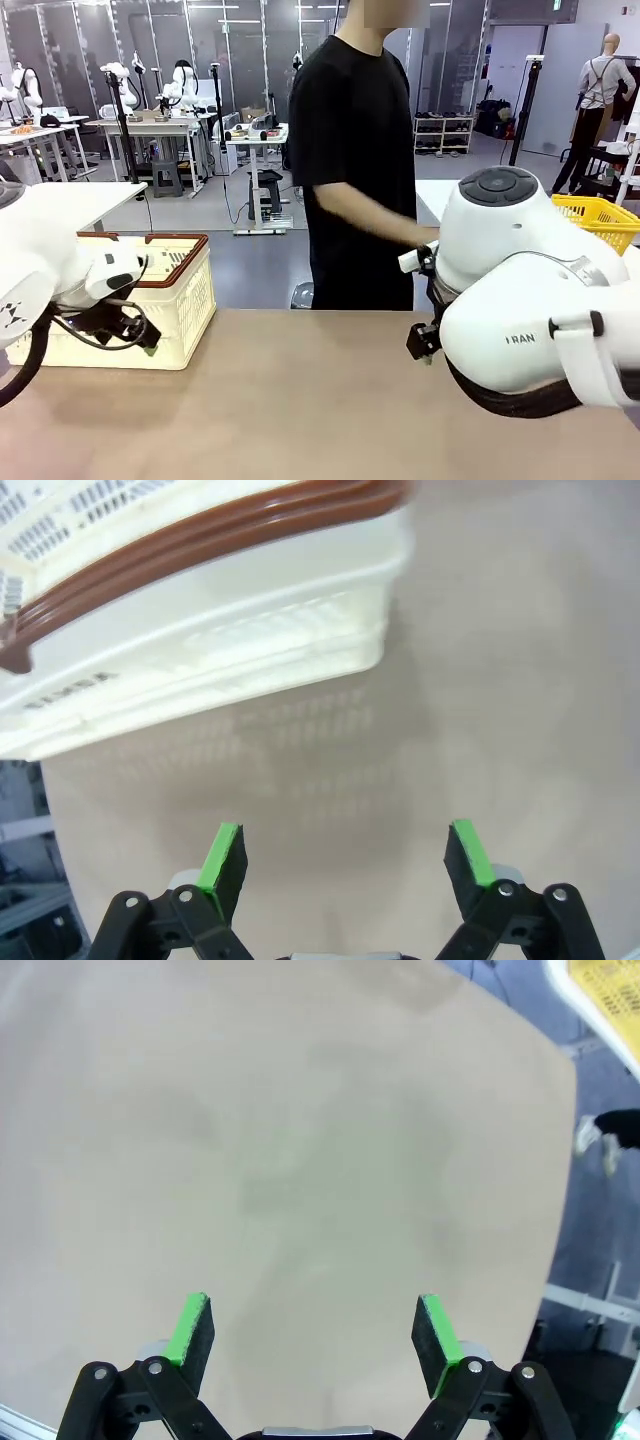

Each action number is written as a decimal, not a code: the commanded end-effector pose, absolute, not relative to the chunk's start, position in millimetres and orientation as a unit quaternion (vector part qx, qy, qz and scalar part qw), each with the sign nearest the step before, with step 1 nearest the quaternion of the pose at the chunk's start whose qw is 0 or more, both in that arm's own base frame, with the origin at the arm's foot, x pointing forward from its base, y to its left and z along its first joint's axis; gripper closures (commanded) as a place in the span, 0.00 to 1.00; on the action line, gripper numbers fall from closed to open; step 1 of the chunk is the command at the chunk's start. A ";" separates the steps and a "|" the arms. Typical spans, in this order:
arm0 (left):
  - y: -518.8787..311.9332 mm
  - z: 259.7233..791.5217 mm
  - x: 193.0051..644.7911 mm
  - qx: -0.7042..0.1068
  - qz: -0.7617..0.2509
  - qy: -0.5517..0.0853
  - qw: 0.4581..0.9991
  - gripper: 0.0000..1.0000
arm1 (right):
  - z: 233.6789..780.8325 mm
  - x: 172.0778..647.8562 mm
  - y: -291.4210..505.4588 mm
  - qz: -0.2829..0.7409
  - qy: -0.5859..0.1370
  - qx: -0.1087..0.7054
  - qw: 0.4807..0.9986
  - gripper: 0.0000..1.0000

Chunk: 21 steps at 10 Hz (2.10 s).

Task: Place the drinks into the Shopping basket.
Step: Pick up one drink and place it into the Shopping basket.

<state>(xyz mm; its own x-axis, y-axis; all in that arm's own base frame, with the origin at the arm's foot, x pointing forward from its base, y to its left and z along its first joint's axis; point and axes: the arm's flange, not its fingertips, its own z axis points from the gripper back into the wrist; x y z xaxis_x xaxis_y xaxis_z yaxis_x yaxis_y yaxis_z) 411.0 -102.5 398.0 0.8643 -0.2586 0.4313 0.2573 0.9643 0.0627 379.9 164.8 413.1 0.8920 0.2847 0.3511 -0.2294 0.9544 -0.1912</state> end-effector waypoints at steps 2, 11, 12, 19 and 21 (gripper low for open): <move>-63.7 335.5 335.4 -0.006 -0.121 -0.222 0.967 0.00 | 385.0 360.5 139.8 0.111 -0.182 -0.030 0.976 0.00; -80.7 358.9 425.0 -0.007 -0.111 -0.200 0.974 0.00 | 397.9 390.1 154.2 0.100 -0.171 -0.041 0.979 0.00; -80.7 358.9 425.0 -0.007 -0.111 -0.200 0.974 0.00 | 397.9 390.1 154.2 0.100 -0.171 -0.041 0.979 0.00; -80.7 358.9 425.0 -0.007 -0.111 -0.200 0.974 0.00 | 397.9 390.1 154.2 0.100 -0.171 -0.041 0.979 0.00; -80.7 358.9 425.0 -0.007 -0.111 -0.200 0.974 0.00 | 397.9 390.1 154.2 0.100 -0.171 -0.041 0.979 0.00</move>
